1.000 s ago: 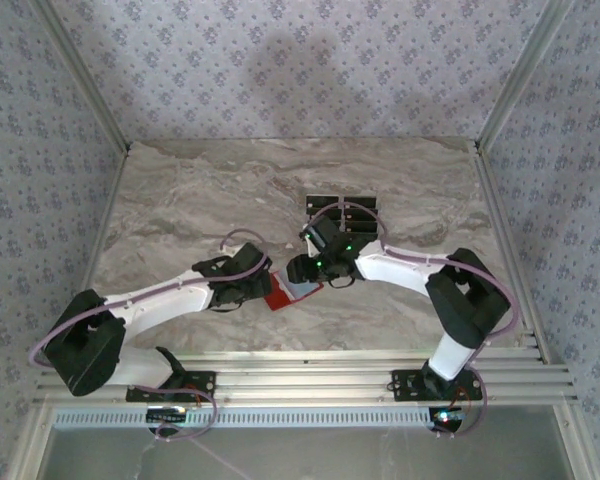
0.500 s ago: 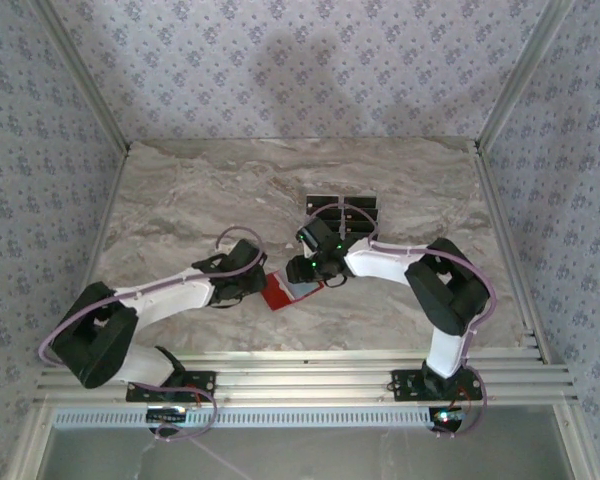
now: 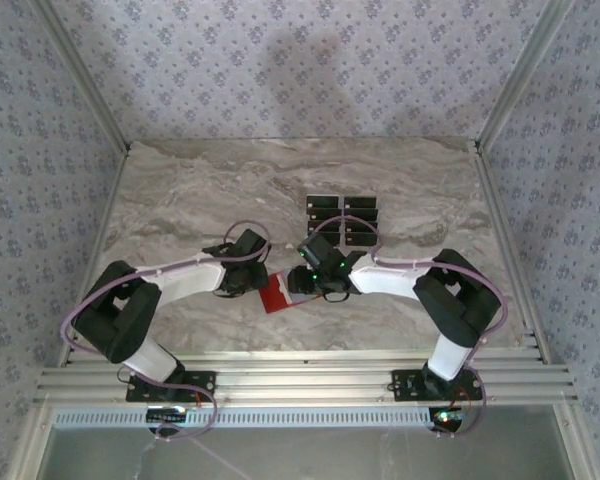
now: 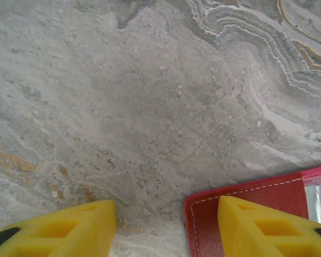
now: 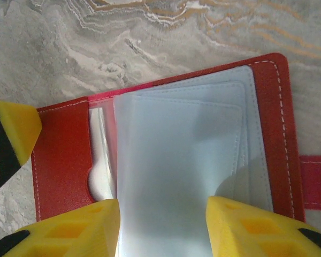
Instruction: Put the credit cards into the card holder
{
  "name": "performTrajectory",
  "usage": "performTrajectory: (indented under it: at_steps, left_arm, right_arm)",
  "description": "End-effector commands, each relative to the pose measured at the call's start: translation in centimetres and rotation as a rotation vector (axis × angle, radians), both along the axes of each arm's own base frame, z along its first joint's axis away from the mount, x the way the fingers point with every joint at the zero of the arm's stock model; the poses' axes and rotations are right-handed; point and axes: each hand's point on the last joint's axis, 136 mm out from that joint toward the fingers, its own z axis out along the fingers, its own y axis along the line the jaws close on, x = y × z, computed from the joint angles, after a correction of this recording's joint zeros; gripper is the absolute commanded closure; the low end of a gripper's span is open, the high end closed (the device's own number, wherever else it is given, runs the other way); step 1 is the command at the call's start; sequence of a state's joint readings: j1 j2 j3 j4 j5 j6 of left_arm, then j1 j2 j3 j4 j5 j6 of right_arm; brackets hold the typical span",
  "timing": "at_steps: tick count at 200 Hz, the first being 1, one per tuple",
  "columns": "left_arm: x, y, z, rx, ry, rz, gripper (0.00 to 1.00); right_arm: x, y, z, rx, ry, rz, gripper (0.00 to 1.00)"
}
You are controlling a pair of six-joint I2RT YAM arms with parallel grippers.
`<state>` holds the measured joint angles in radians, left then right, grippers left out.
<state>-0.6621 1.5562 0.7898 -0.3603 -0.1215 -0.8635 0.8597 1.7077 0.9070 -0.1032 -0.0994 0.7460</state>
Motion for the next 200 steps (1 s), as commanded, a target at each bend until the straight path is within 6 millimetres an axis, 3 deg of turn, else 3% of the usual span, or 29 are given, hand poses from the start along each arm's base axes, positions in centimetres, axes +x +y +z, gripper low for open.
performTrajectory:
  at_steps: [1, 58, 87, 119, 200]
  left_arm:
    - [4.3, -1.8, 1.7, -0.061, -0.123, -0.03, 0.45]
    - [6.9, -0.7, 3.6, -0.073, -0.163, -0.064, 0.4]
    - [6.9, 0.2, 5.2, -0.083, -0.183, -0.058, 0.35]
    - [5.6, 0.7, 5.9, -0.106, -0.166, -0.035, 0.3]
    - [0.8, 2.6, 3.7, -0.119, -0.09, 0.053, 0.28]
  right_arm:
    - [-0.4, -0.8, 0.0, -0.02, 0.01, -0.054, 0.52]
    - [0.5, -0.1, 2.0, -0.005, -0.036, -0.031, 0.48]
    - [1.2, -0.2, 2.6, -0.01, -0.056, -0.015, 0.44]
    - [1.7, -0.1, 2.7, -0.003, -0.057, 0.01, 0.43]
    - [1.6, 0.4, 1.3, 0.012, -0.013, 0.054, 0.44]
